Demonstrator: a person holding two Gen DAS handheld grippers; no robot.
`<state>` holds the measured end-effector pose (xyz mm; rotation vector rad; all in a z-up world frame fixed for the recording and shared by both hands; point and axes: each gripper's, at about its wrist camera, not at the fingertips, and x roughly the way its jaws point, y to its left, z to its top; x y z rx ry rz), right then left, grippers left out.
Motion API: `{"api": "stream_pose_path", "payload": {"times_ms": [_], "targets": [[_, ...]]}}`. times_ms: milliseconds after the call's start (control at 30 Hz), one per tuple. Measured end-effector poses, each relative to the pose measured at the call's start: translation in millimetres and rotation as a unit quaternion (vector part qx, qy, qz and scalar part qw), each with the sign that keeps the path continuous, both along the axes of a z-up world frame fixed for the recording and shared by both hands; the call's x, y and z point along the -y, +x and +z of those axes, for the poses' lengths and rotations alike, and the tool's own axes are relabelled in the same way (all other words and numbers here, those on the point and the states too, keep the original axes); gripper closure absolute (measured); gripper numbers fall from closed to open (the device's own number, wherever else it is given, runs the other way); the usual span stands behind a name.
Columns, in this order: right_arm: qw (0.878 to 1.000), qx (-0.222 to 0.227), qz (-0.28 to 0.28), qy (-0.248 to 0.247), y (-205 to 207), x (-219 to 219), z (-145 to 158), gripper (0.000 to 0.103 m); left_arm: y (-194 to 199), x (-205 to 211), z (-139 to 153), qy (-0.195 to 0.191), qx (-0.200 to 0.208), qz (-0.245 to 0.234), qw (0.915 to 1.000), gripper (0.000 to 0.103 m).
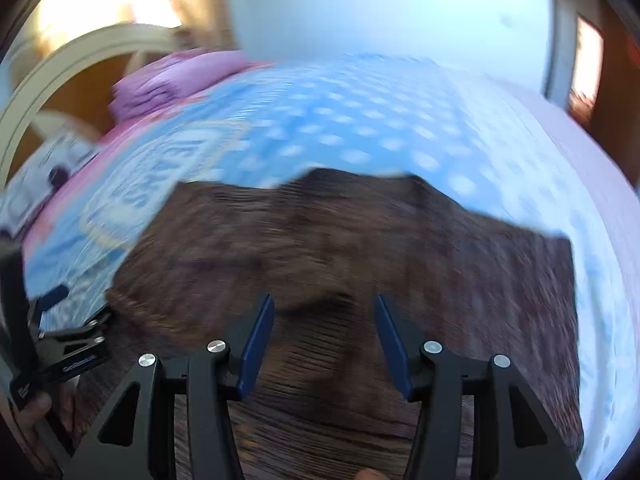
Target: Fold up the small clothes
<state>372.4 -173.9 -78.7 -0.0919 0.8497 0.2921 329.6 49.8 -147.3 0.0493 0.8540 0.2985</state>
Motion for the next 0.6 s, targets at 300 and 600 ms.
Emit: {"api": "stream_pose_path", "payload": {"times_ms": [300, 600], "targets": [[0.978, -0.011, -0.202, -0.04, 46.6, 89.5, -7.7, 0.05, -2.1, -7.4, 0.5, -0.025, 0.006, 0.001, 0.9997, 0.0], [0.998, 0.002, -0.038, 0.042, -18.9, 54.4, 2.9, 0.058, -35.3, -36.9, 23.8, -0.076, 0.083, 0.063, 0.9916, 0.0]]}}
